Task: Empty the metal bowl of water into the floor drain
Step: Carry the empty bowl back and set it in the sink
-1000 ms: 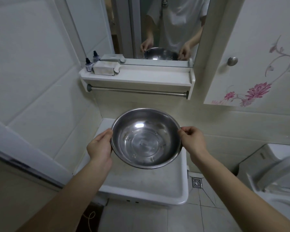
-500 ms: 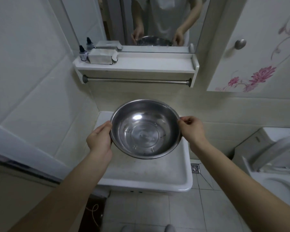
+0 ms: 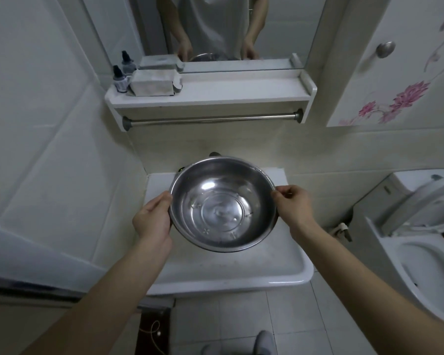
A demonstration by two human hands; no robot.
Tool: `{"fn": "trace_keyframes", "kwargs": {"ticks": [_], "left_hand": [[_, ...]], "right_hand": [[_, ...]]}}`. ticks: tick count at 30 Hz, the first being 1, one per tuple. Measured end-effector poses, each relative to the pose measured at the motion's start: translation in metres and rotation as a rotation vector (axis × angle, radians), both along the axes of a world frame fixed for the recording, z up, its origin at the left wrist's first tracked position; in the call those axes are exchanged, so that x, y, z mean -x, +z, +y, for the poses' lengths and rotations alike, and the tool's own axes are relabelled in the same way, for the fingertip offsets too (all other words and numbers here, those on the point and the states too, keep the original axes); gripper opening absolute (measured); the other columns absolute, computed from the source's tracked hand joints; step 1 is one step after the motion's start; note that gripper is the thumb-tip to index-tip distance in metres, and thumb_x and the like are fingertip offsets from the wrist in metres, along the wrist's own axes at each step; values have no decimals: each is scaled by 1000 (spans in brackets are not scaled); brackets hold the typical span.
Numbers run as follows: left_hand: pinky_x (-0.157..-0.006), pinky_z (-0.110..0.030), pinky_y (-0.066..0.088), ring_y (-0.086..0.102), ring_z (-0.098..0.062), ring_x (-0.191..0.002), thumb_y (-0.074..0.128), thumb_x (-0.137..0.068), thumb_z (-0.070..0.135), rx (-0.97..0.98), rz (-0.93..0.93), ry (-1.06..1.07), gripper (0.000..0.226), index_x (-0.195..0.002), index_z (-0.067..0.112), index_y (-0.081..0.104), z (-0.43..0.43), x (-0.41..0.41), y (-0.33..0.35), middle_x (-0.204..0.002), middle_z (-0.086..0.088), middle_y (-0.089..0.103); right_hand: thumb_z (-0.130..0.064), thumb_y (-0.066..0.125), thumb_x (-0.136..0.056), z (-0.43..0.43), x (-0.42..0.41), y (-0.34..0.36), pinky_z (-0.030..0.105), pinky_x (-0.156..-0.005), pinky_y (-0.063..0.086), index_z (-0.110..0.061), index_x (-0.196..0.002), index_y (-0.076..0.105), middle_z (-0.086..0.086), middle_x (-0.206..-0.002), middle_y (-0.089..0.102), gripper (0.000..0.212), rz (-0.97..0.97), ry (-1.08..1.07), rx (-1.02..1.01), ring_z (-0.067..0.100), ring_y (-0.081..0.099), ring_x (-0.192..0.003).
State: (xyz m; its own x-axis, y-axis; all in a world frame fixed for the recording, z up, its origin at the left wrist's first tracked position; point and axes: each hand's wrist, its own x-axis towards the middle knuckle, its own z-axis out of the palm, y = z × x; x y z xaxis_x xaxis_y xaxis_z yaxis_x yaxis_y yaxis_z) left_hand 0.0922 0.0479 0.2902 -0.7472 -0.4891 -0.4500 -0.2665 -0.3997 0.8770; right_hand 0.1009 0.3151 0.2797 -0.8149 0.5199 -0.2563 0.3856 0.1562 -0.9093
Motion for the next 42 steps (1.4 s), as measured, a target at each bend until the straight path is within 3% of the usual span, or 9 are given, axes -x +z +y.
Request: {"fn": "trace_keyframes", "kwargs": {"ticks": [7,12,15,18,25,30,34,39,42], "left_hand": [[-96,-38,58,73,-26,-104,75,-87,5,6,-21,10,26,-113,2,74,4,10,-11,-108,-11,77],[-83,-31,61,75,-22,-93,76,-86,4,-13,-52,35,20,-106,6,76,12,8,-23,-100,-9,78],[-80,-31,61,74,-19,-87,77,-85,5,4,-76,49,12,-93,14,76,15,4,-35,-99,-8,78],[-87,-36,61,75,-22,-93,78,-84,6,17,-120,46,15,-98,12,77,15,-3,-48,-101,-7,78],[-84,-36,61,72,-23,-87,78,-83,3,8,-169,18,24,-107,6,77,13,-13,-67,-101,-11,78],[-74,-33,58,68,-19,-77,77,-83,4,28,-198,-8,15,-95,12,79,7,-13,-81,-100,-12,78],[-89,-39,60,71,-23,-90,77,-84,5,24,-222,-9,22,-106,8,78,1,-11,-93,-108,-13,77],[-74,-31,58,66,-16,-77,76,-84,4,39,-247,-17,18,-101,11,79,-6,-11,-109,-100,-11,77],[-81,-33,59,65,-16,-81,77,-85,4,37,-258,-13,25,-110,6,77,-9,-10,-122,-111,-15,76]], "right_hand": [[-15,64,-93,5,12,-13,27,-65,50,-14,-90,67,0,-80,67,5,-22,13,4,19,63,-76],[-20,67,-92,16,21,-26,39,-79,58,-19,-82,63,4,-84,70,11,-55,47,17,25,66,-82],[-22,67,-92,19,23,-34,36,-73,55,-18,-80,61,4,-81,68,13,-76,71,13,24,65,-79],[-21,67,-92,18,19,-42,30,-68,49,-19,-78,60,2,-78,67,16,-95,64,5,19,62,-74],[-30,65,-84,16,8,-64,41,-78,58,-15,-84,71,5,-82,74,16,-200,73,-19,27,70,-82],[-26,66,-90,11,2,-76,31,-71,50,-12,-93,69,3,-87,71,14,-231,47,-32,23,67,-84],[-27,67,-90,5,4,-90,36,-76,55,-11,-91,68,4,-86,71,16,-246,45,-23,25,66,-84],[-26,67,-92,-2,2,-110,31,-68,52,-9,-89,69,4,-84,70,17,-281,60,-49,22,65,-80],[-26,67,-92,-5,2,-121,31,-68,52,-10,-94,69,3,-87,71,16,-307,48,-59,22,66,-83]]}}
